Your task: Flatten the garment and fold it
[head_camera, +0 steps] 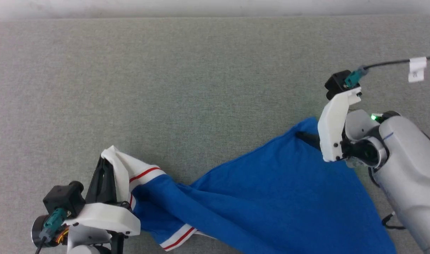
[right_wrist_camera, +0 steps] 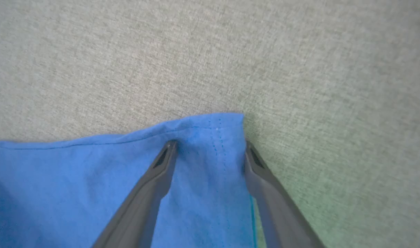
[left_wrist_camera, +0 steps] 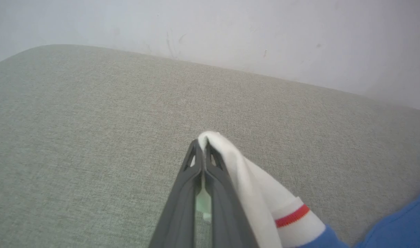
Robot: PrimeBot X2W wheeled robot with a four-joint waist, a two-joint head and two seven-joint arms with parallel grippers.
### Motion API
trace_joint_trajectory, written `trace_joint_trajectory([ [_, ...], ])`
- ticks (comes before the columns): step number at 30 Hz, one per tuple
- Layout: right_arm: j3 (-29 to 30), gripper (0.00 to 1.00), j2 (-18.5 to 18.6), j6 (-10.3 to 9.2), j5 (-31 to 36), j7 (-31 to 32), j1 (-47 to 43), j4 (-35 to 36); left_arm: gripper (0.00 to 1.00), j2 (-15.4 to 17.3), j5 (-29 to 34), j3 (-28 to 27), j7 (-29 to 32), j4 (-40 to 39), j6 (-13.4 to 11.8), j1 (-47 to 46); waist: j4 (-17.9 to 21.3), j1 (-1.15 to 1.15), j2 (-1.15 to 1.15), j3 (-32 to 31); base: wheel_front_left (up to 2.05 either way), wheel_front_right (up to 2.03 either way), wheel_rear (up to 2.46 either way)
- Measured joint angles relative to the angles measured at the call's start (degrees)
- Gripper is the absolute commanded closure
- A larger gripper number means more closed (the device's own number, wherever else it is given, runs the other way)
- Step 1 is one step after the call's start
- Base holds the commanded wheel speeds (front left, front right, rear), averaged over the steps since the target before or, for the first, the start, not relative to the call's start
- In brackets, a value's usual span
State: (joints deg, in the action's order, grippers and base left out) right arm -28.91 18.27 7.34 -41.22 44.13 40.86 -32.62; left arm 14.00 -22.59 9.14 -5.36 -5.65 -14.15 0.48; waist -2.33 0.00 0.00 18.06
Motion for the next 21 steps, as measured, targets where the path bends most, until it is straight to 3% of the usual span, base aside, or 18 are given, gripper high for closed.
trace_joint_trajectory([
  [2,-1.3,1.00,0.5,-0.01,-1.2,3.1,0.9,-0.1,1.00,0.0,0.0,0.1,-0.2,0.6,0.1,0.0,-0.1,0.00,0.00,-0.2,0.00,0.00,0.00],
  [7,-3.4,1.00,1.2,0.01,-3.2,3.8,0.3,0.9,1.00,-0.1,0.0,0.4,-0.7,1.9,0.6,-1.0,-0.1,0.01,0.00,-1.1,0.00,0.00,0.00],
  [12,-3.4,1.00,2.4,0.03,-3.9,-4.9,-2.0,4.0,1.00,1.4,0.0,0.3,-1.2,3.2,2.4,-4.0,0.2,0.01,0.00,-3.3,0.00,0.00,0.00],
  [19,1.7,1.00,5.2,0.11,-1.5,-16.9,-1.3,6.6,1.00,4.4,-0.1,-0.8,-1.5,5.4,4.7,-11.1,1.3,0.01,0.00,-7.1,0.00,0.00,0.00],
  [20,3.8,1.00,5.6,0.12,0.4,-20.1,-0.5,6.7,1.00,6.3,0.0,-0.9,-0.9,6.3,6.4,-15.2,1.8,0.00,0.00,-8.4,0.00,0.00,0.00],
  [21,3.8,1.00,5.6,0.12,0.4,-20.1,-0.5,6.7,1.00,6.3,0.0,-0.9,-0.9,6.3,6.4,-15.2,1.8,0.00,0.00,-8.4,0.00,0.00,0.00],
])
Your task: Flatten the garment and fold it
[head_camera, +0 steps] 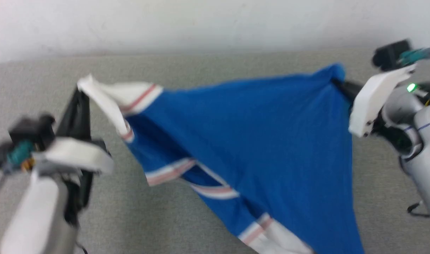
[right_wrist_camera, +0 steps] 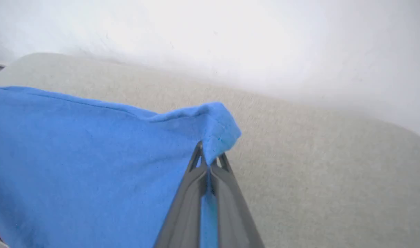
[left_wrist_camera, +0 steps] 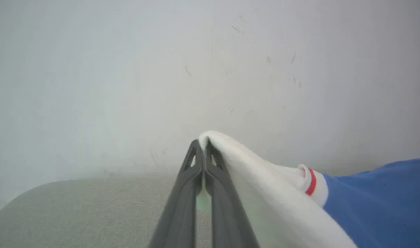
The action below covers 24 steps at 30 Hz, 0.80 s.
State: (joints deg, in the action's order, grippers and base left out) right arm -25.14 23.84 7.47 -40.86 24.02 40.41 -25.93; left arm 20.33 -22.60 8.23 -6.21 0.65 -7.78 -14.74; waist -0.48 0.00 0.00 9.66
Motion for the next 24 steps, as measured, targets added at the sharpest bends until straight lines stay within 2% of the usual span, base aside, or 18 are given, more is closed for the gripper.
trace_joint_trajectory([
  [1,1.7,1.00,0.4,0.00,2.0,-2.4,1.3,-0.1,1.00,1.9,0.2,0.3,1.1,1.6,2.0,-4.9,0.7,0.00,0.00,-1.1,0.00,0.00,0.00],
  [5,4.8,1.00,1.6,0.07,6.3,-6.8,5.8,-0.1,1.00,4.5,2.4,2.2,2.3,7.1,5.7,-17.5,2.4,0.00,0.00,-2.0,0.00,0.00,0.00],
  [10,7.8,1.00,2.4,0.09,10.1,-11.9,14.9,-1.7,1.00,5.1,4.8,3.6,2.0,16.8,8.2,-35.4,3.5,0.00,0.00,0.3,0.00,0.00,0.00],
  [18,8.4,1.00,2.2,0.16,14.2,-20.8,31.9,-2.7,1.00,5.5,8.2,3.2,-1.0,27.6,7.6,-60.3,4.8,0.02,0.00,7.9,0.00,0.00,0.00],
  [24,7.4,1.00,1.5,0.16,14.7,-24.6,39.0,-6.6,1.00,4.9,8.7,3.7,-1.9,34.0,7.7,-70.0,5.5,0.02,0.00,14.1,0.00,0.00,0.00],
])
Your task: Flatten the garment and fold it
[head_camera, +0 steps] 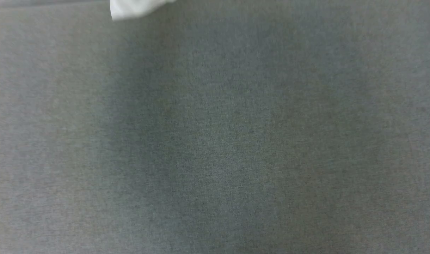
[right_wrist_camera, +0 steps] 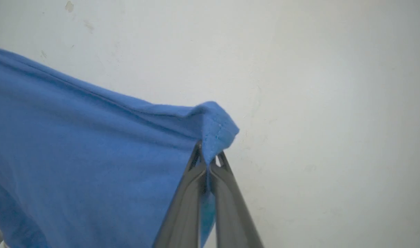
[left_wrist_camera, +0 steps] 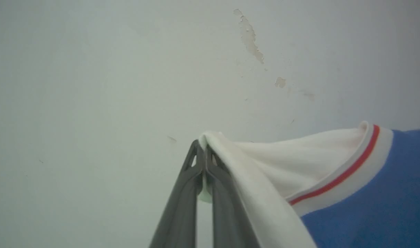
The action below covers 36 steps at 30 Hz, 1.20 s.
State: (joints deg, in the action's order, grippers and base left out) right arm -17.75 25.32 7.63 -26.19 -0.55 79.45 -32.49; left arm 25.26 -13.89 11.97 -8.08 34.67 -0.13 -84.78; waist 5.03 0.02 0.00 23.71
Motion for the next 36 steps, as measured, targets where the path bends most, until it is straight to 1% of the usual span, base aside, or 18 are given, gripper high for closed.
trace_joint_trajectory([
  [6,-2.9,1.00,-1.7,0.00,-1.2,-2.6,1.7,-6.3,1.00,-1.6,-0.4,0.5,-2.1,7.2,0.1,-1.2,0.3,0.01,0.02,4.8,0.00,0.00,0.00],
  [11,-7.1,1.00,-3.4,-0.01,-3.5,-4.4,0.8,-10.7,1.00,-2.2,-2.0,0.0,-3.9,12.2,1.1,1.3,0.4,0.00,0.02,6.7,0.00,0.00,0.00],
  [14,-9.8,1.00,-4.0,-0.01,-5.7,-5.4,-2.1,-12.3,1.00,-3.0,-4.0,-1.0,-4.9,14.5,1.2,5.4,0.3,-0.01,0.02,6.1,0.00,0.00,0.00],
  [17,-12.3,1.00,-4.0,-0.02,-8.2,-6.8,-6.8,-13.2,1.00,-4.3,-6.0,-2.4,-5.7,15.5,1.1,11.4,0.3,-0.01,0.02,4.7,0.00,0.00,0.00],
  [22,-16.0,1.00,-3.7,-0.01,-12.3,-9.4,-17.3,-13.1,1.00,-6.2,-9.8,-5.0,-6.2,15.1,1.1,25.7,0.0,-0.03,0.02,0.5,0.00,0.00,0.00],
  [26,-19.3,1.00,-3.3,-0.01,-15.4,-10.2,-27.5,-11.2,1.00,-6.9,-11.8,-6.7,-6.4,11.2,1.0,39.6,-0.5,-0.03,0.01,-3.8,0.00,0.00,0.00],
  [30,-21.8,1.00,-2.1,0.00,-16.7,-10.8,-36.9,-7.8,1.00,-7.0,-13.3,-7.8,-5.7,3.7,-0.4,54.8,-0.7,-0.04,0.02,-8.3,0.00,0.00,0.00],
  [33,-22.2,1.00,-0.8,0.00,-17.8,-10.8,-42.9,-4.3,1.00,-6.9,-14.5,-8.7,-3.4,-5.0,-2.5,65.6,-0.7,-0.05,0.01,-11.5,0.00,0.00,0.00],
  [36,-21.6,1.00,0.9,0.00,-17.8,-10.6,-48.5,-1.2,1.00,-6.7,-14.9,-9.4,0.0,-15.7,-5.6,75.4,-0.7,-0.05,0.01,-14.4,0.00,0.00,0.00],
])
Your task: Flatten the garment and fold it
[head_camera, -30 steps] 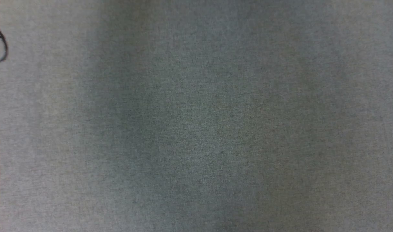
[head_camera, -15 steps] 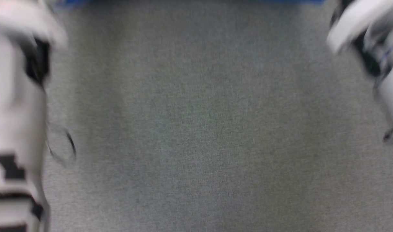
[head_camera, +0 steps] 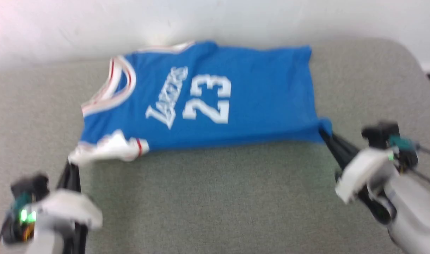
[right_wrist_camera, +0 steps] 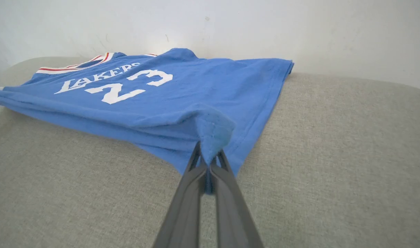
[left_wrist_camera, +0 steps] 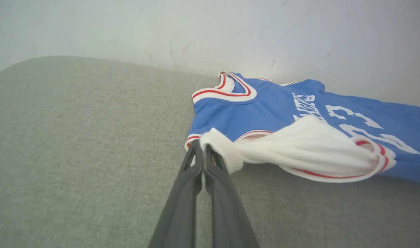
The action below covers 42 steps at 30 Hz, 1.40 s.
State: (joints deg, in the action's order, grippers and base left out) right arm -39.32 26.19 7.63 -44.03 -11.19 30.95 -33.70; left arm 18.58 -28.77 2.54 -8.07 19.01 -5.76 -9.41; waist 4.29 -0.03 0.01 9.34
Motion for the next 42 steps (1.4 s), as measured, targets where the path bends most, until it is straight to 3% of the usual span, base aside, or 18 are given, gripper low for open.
trace_joint_trajectory([
  [7,5.8,1.00,2.5,0.01,2.2,1.1,-12.0,8.0,1.00,-0.1,-0.5,-0.4,9.6,-21.0,-6.8,18.2,-0.7,0.01,0.00,-4.3,0.00,0.00,0.00],
  [17,20.4,1.00,-0.8,0.00,10.6,8.7,-30.3,21.0,1.00,-0.5,-3.1,-0.3,19.5,-34.1,-12.0,31.0,-1.9,0.02,-0.01,-5.5,0.00,0.00,0.00],
  [21,26.9,1.00,-4.3,0.00,13.9,11.6,-34.2,25.5,1.00,1.2,-2.3,-0.2,20.2,-36.2,-12.0,29.9,-2.3,0.02,-0.01,-4.8,0.00,0.00,0.00],
  [25,29.7,1.00,-7.3,-0.01,16.5,14.6,-33.2,27.7,1.00,3.0,-1.5,0.4,20.1,-34.3,-10.4,22.0,-2.3,0.03,-0.01,-3.3,0.00,0.00,0.00],
  [34,27.8,1.00,-8.3,-0.03,19.3,19.0,-19.8,22.8,1.00,4.9,0.3,3.4,18.6,-22.9,-5.3,2.4,-0.7,0.04,-0.01,1.6,0.00,0.00,0.00],
  [42,24.0,1.00,-8.7,-0.03,19.9,18.1,-11.8,13.8,1.00,2.4,0.0,6.4,17.5,-8.7,-2.6,-7.2,0.3,0.05,0.00,5.8,0.00,0.00,0.00],
])
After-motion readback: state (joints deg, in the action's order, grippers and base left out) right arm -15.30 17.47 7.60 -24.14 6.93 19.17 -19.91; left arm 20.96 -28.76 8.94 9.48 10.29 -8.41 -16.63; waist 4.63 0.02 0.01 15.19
